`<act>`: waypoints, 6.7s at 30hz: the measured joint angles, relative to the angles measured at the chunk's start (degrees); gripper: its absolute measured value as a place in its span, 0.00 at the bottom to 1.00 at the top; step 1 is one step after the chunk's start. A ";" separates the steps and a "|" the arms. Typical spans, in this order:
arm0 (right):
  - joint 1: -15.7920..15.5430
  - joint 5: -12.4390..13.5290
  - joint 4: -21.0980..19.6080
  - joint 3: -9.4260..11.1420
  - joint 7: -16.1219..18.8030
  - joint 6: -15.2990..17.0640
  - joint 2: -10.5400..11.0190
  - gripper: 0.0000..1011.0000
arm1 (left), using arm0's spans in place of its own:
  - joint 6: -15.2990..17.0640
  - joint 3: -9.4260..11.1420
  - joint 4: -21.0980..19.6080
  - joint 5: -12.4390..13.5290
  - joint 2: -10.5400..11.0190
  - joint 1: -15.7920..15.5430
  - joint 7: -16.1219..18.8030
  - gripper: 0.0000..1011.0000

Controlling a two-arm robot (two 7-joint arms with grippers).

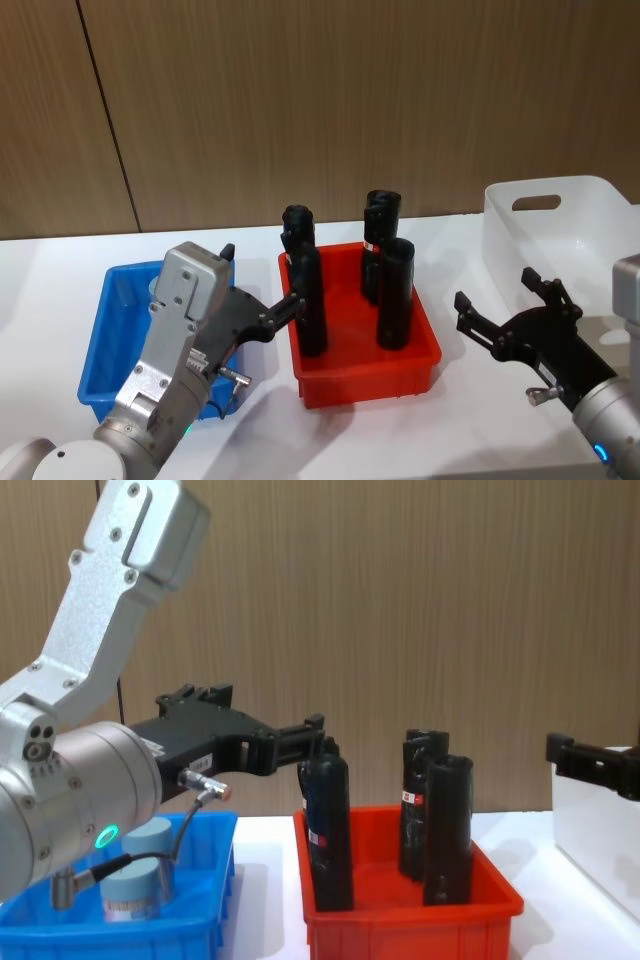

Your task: Pick the cotton swabs from the blue box and place them into the white box.

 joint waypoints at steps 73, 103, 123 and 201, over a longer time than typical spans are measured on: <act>0.00 0.00 0.00 0.00 0.00 0.00 0.00 0.99 | 4.75 -1.90 -0.01 -3.43 1.08 0.73 2.52 0.99; 0.00 0.00 0.00 0.00 0.00 -0.01 0.00 0.99 | 8.56 -6.50 8.98 -12.48 2.32 -0.58 1.28 0.99; 0.00 0.00 0.00 0.00 0.00 0.00 0.00 0.99 | 8.91 -7.94 15.83 -14.75 1.75 -3.09 -4.21 0.99; 0.00 0.00 -0.01 0.00 0.00 -0.01 0.00 0.99 | 7.11 -9.61 14.62 -9.16 1.88 -7.49 -16.87 0.66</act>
